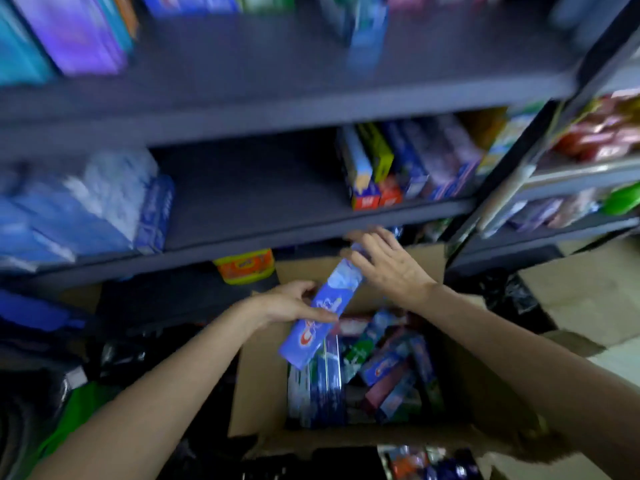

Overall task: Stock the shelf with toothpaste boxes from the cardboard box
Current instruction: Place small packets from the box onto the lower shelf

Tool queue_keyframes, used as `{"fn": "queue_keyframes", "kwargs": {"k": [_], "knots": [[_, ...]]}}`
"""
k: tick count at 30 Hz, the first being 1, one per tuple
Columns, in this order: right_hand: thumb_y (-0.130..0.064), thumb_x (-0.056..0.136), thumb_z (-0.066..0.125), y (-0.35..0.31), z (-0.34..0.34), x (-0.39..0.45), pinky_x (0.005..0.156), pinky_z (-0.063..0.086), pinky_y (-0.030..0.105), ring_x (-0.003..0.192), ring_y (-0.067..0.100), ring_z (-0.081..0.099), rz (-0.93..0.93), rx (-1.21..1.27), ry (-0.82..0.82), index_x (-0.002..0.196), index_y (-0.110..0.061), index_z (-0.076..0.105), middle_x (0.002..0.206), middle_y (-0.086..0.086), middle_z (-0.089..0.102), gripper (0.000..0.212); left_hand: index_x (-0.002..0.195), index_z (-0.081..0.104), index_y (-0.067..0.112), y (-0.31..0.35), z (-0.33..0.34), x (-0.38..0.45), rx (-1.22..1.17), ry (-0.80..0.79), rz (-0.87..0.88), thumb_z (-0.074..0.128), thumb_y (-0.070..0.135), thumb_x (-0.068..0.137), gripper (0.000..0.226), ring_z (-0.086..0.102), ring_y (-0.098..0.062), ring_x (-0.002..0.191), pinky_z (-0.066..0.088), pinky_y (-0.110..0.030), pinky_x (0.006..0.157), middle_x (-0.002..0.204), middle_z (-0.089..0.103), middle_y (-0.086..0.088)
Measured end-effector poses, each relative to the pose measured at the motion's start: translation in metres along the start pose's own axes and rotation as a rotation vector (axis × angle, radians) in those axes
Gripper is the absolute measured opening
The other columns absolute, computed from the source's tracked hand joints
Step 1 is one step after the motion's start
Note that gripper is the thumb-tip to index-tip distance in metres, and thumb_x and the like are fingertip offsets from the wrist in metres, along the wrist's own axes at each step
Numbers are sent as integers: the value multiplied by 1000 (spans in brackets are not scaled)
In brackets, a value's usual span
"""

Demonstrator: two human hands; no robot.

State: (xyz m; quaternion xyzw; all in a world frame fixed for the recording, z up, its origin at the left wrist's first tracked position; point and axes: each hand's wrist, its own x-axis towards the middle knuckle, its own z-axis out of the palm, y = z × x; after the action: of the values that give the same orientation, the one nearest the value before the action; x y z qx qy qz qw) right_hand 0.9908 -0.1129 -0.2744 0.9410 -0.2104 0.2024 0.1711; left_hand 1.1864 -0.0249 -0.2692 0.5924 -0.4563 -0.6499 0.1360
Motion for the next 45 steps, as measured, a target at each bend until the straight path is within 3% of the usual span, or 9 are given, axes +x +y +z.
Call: {"fn": "queue_keyframes", "kwargs": {"k": [2, 5, 8, 14, 21, 26, 33, 39, 45], "knots": [[-7, 74, 52, 25, -35, 31, 91, 35, 38, 99, 31, 44, 237, 23, 41, 115, -11, 44, 117, 17, 40, 42, 103, 58, 17, 36, -13, -27, 57, 86, 93, 79, 19, 72, 38, 59, -2, 70, 47, -18, 62, 86, 64, 6], [1, 61, 56, 54, -93, 73, 88, 38, 36, 93, 40, 57, 414, 125, 16, 123, -7, 41, 117, 23, 52, 64, 102, 61, 15, 81, -35, -64, 60, 187, 206, 81, 23, 68, 40, 62, -5, 73, 50, -24, 69, 89, 66, 2], [-10, 63, 34, 62, -151, 107, 92, 34, 35, 97, 45, 57, 335, 186, -3, 126, 0, 48, 119, 25, 53, 65, 99, 62, 18, 121, -51, -95, 117, 243, 324, 73, 14, 78, 24, 56, -7, 74, 46, -17, 65, 86, 63, 2], [-3, 78, 55, 64, -193, 150, 94, 43, 46, 112, 39, 44, 316, 346, -52, 134, -15, 44, 135, 15, 35, 58, 105, 62, 18, 180, -70, -133, 203, 373, 451, 67, 22, 84, 22, 52, -4, 66, 34, -10, 46, 77, 59, 6], [-33, 79, 68, 71, -209, 160, 88, 45, 35, 111, 20, 49, 265, 257, -372, 123, -22, 48, 125, 1, 43, 50, 119, 59, 19, 189, -90, -141, 511, 393, 322, 72, 29, 79, 44, 61, -10, 89, 49, -23, 77, 112, 66, -1], [-42, 84, 63, 84, -205, 188, 85, 44, 34, 110, 21, 53, 254, 230, -552, 121, -22, 53, 119, 2, 58, 43, 125, 55, 24, 211, -112, -148, 910, 524, 297, 66, 31, 84, 44, 48, -9, 92, 37, -22, 77, 103, 50, 8], [-24, 88, 63, 127, -185, 243, 66, 48, 17, 94, 27, 64, 396, 595, -442, 115, -5, 62, 110, 12, 66, 33, 127, 54, 13, 215, -160, -146, 747, 1122, 474, 50, 4, 90, 39, 43, -24, 120, 35, -32, 101, 127, 52, -8], [-22, 93, 57, 148, -152, 272, 89, 43, 23, 112, 20, 56, 350, 659, -561, 124, -7, 58, 125, 7, 60, 35, 131, 50, 12, 188, -183, -135, 775, 1056, 380, 41, -6, 89, 46, 41, -21, 125, 34, -29, 103, 135, 48, -6], [-20, 93, 57, 151, -131, 286, 82, 44, 19, 100, 10, 54, 343, 714, -597, 123, -8, 58, 123, 6, 61, 33, 132, 48, 16, 191, -197, -123, 805, 987, 326, 45, 0, 92, 44, 41, -20, 123, 33, -29, 103, 134, 48, -3]]}}
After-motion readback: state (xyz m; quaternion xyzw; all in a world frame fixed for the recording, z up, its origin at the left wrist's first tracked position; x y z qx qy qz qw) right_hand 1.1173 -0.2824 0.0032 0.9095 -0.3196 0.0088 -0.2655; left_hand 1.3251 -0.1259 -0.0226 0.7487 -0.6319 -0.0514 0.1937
